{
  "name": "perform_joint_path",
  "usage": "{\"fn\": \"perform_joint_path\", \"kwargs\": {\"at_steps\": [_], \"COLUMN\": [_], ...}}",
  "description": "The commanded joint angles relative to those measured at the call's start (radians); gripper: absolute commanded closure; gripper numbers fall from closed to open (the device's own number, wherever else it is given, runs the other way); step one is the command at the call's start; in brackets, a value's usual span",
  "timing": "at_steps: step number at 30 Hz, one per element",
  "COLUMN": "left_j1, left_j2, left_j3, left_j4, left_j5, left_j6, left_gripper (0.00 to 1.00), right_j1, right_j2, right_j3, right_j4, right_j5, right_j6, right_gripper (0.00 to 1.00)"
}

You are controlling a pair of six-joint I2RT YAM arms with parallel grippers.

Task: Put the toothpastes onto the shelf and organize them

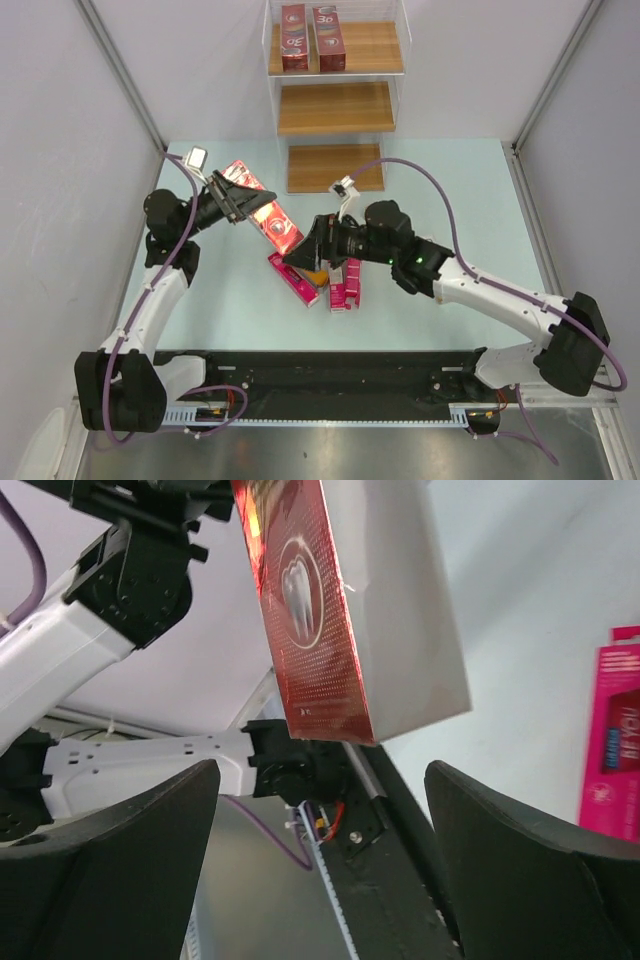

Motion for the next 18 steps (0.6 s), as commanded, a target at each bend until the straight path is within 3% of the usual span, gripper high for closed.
{"fn": "perform_joint_path", "kwargs": {"at_steps": [1,12,18], "left_j1": [0.005,0.004,0.004], "left_j2": [-0.017,-0.03,-0.033], "left_j3": [0.029,0.0,-0.003], "left_j4": [0.163,0.244,0.235], "left_j5": [0.044,0.053,0.051], "left_j6": [-0.107,-0.17,-0.167], "left_gripper": [0.56,0.57,0.57], "right_j1": [0.028,-0.012,-0.018], "right_j2": [0.032,0.065,0.078], "right_j3": [-0.016,-0.066,-0.071], "right_j4": [0.199,0.417,0.479], "right_j5": [-0.026,0.034,0.013], "right_j6": [0.071,0.163,0.197], "right_gripper": [0.12,0.21,0.49]}}
